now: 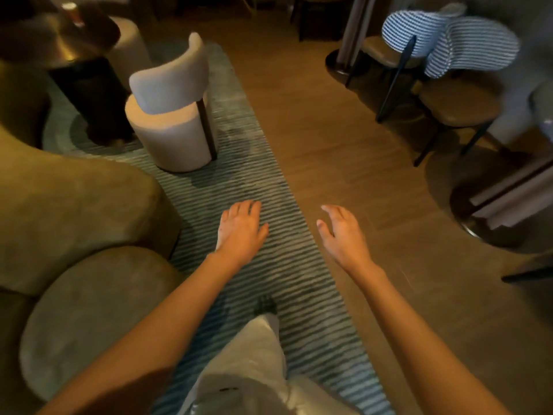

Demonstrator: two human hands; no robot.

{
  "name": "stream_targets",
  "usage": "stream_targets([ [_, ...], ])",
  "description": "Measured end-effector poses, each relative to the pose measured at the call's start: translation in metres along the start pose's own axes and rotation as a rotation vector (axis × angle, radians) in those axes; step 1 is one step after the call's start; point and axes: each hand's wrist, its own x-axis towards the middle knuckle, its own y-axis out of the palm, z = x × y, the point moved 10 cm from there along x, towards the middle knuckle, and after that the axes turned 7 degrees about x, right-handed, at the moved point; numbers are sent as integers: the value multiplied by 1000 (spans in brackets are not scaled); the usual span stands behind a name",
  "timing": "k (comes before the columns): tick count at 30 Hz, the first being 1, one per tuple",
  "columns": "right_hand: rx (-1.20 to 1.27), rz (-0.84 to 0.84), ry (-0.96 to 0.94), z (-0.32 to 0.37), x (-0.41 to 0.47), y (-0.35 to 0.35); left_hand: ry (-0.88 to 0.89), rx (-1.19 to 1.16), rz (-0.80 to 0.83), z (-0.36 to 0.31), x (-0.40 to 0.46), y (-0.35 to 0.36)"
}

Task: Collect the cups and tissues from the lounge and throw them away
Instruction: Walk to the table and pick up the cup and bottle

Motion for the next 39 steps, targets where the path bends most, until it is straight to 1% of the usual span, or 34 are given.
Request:
stream_targets([
  [3, -23, -36, -10, -6, 72, -23, 25, 50, 9, 3, 76, -18],
  [6, -39, -78, 8, -17, 132, -52, 45, 43, -12, -1, 149, -36],
  [11, -84, -93, 5, -53, 245, -93, 36, 26, -30, -15, 286, -50],
  [15, -105, -125, 1, -90, 353, -131, 7, 9, -71, -33, 399, -69],
  [20, -76, -84, -16, -120, 489, -179, -70, -13, -100, -40, 524, -104],
  [24, -78, -63, -43, -125, 586, -200, -154, -51, -134, -20, 598, -124],
  [29, -88, 31, -83, -135, 699, -189, -238, -114, -124, 12, 695, -120],
  [32, -125, 31, -93, -139, 778, -187, -229, -111, -127, 31, 770, -120],
  [36, -104, 24, -96, -134, 892, -197, -254, -97, -179, 69, 879, -142],
  [39, -109, -25, -122, -128, 965, -210, -226, -49, -204, 84, 953, -159],
])
